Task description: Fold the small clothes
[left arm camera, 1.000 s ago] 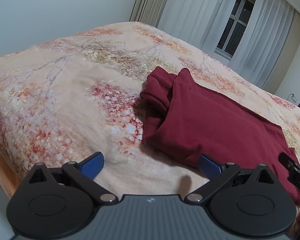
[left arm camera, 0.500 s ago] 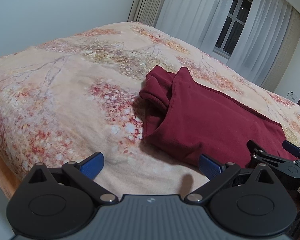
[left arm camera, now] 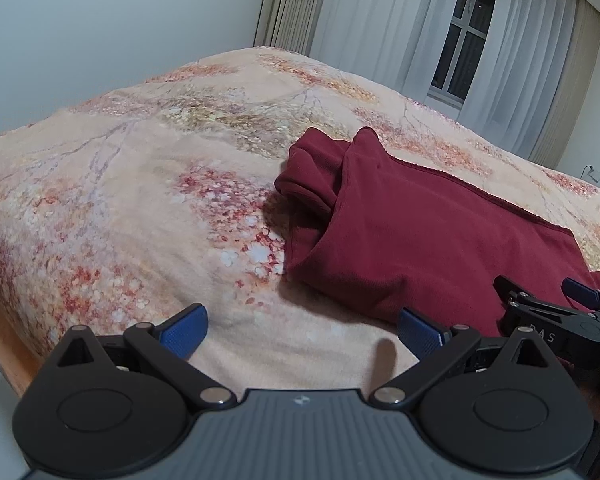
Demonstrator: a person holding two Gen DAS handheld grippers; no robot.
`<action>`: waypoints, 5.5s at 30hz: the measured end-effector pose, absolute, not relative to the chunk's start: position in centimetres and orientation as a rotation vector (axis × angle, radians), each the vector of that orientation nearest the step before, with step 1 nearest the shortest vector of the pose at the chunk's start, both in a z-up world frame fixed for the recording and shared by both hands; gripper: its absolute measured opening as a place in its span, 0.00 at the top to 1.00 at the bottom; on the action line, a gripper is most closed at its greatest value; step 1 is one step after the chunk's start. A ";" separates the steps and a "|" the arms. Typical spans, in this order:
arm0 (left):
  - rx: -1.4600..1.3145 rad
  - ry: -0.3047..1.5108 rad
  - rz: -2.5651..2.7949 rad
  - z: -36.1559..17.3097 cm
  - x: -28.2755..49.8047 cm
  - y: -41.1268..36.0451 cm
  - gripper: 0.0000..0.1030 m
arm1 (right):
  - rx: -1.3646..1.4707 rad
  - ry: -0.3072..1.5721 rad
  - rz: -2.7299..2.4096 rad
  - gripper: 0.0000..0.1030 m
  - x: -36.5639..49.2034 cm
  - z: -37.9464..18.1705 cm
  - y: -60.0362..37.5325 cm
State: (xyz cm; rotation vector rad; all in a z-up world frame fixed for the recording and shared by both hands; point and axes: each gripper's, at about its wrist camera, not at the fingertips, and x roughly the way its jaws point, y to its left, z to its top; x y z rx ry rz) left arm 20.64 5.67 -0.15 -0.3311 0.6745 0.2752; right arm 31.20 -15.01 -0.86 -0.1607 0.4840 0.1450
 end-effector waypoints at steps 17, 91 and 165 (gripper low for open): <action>-0.501 0.592 0.267 0.1 19.9 7.3 0.00 | -0.143 0.472 0.150 0.00 31.0 -1.1 -15.3; -0.559 0.574 0.197 -0.9 25.7 7.9 0.01 | -0.102 0.467 0.168 0.00 31.0 -1.6 -16.0; -0.121 0.650 -0.506 5.3 30.4 -20.0 0.39 | 0.017 0.439 -0.075 0.00 15.0 -1.9 -31.6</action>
